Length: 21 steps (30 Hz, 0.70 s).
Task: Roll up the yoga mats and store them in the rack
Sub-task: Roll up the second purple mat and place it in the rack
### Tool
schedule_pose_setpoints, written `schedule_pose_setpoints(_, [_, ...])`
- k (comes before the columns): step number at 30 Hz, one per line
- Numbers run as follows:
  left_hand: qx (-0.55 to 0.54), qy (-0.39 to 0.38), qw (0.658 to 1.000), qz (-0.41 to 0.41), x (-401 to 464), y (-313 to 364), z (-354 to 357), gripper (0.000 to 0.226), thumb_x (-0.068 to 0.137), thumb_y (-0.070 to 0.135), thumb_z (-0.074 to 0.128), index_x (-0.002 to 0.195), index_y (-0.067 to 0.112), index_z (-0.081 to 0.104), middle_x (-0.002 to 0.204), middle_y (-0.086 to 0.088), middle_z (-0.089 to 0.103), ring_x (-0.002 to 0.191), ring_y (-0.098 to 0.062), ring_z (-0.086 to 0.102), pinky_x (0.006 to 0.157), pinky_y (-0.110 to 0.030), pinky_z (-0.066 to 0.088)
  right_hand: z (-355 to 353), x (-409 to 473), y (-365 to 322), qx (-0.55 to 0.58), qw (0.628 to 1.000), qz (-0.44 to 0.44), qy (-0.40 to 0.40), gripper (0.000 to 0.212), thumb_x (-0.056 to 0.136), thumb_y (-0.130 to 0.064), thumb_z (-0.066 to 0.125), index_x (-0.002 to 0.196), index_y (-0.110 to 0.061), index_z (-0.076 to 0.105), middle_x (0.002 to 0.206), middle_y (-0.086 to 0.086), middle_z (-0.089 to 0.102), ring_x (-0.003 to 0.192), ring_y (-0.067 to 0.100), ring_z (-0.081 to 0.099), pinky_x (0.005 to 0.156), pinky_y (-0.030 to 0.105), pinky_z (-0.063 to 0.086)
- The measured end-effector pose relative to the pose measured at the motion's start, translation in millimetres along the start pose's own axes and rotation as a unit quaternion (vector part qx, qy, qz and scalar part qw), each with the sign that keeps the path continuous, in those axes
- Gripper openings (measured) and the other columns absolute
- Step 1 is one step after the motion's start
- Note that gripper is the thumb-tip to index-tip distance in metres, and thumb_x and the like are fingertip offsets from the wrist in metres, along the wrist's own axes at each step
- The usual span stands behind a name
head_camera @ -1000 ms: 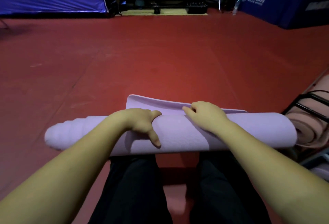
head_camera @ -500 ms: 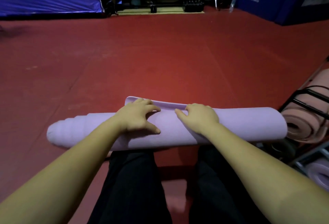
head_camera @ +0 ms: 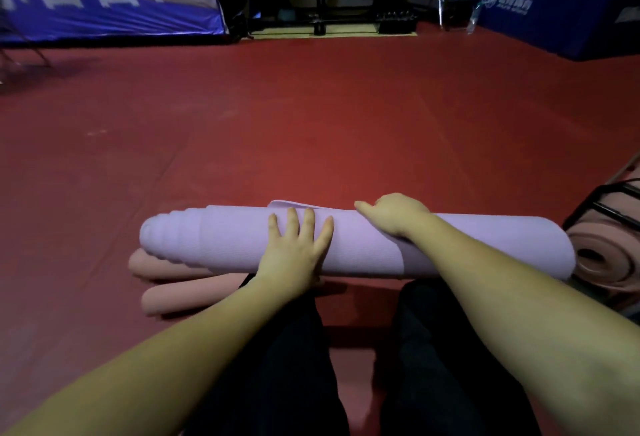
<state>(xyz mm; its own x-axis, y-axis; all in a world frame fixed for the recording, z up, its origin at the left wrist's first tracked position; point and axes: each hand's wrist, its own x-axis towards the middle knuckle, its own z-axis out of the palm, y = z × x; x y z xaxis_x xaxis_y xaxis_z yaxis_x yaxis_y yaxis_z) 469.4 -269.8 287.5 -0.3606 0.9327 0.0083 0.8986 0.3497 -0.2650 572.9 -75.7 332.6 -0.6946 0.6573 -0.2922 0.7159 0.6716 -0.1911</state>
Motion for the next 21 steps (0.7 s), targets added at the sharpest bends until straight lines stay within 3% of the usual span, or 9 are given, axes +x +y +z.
schedule_pose_setpoints(4, [-0.001,0.028,0.999,0.023,-4.6,-5.2,-14.1,0.116,0.050,0.063,0.081,0.145,0.015,0.035,0.132,-0.024,0.050,0.112,-0.044,0.046,0.092,-0.068,0.038,-10.2,-5.4,4.2,0.007,1.000,-0.001,-0.030,0.073,0.097,-0.064,0.025,0.128,-0.010,0.062,0.139,0.016,0.055,0.121,0.032,0.054,0.093,0.038,0.041])
schedule_pose_setpoints(8, [-0.003,0.026,0.998,0.050,-16.7,-7.7,-36.8,0.114,0.068,0.071,0.064,0.153,0.021,0.008,0.150,-0.015,0.029,0.127,-0.037,0.037,0.106,-0.058,0.025,-23.9,-14.0,3.9,0.025,0.995,0.001,-0.094,0.066,0.098,-0.062,0.032,0.137,-0.014,0.056,0.149,0.012,0.046,0.130,0.028,0.048,0.101,0.035,0.034])
schedule_pose_setpoints(13, [-0.035,-0.002,0.997,0.064,-24.7,-10.7,-46.0,0.114,0.063,0.076,0.063,0.151,0.026,0.011,0.141,-0.006,0.038,0.121,-0.031,0.040,0.102,-0.049,0.034,-18.6,-12.9,5.4,0.032,0.987,0.008,-0.159,0.059,0.096,-0.065,0.034,0.136,-0.029,0.057,0.151,0.002,0.045,0.131,0.023,0.046,0.104,0.038,0.032])
schedule_pose_setpoints(18, [-0.082,-0.076,0.991,0.078,0.6,-19.1,-48.8,0.114,0.057,0.074,0.071,0.149,0.028,0.021,0.135,-0.002,0.046,0.120,-0.029,0.043,0.096,-0.047,0.038,-9.4,-10.5,5.2,-0.014,0.997,-0.068,-0.023,0.048,0.102,-0.050,0.034,0.108,-0.017,0.069,0.120,0.011,0.065,0.096,0.026,0.054,0.082,0.034,0.040])
schedule_pose_setpoints(21, [-0.120,-0.126,0.981,0.082,18.5,-25.9,-51.1,0.110,0.053,0.075,0.074,0.143,0.031,0.030,0.134,-0.001,0.049,0.119,-0.029,0.045,0.097,-0.046,0.041,-3.7,-17.1,7.1,-0.018,0.996,-0.087,0.019,0.046,0.101,-0.051,0.033,0.101,-0.020,0.067,0.112,0.009,0.066,0.092,0.028,0.054,0.083,0.037,0.046])
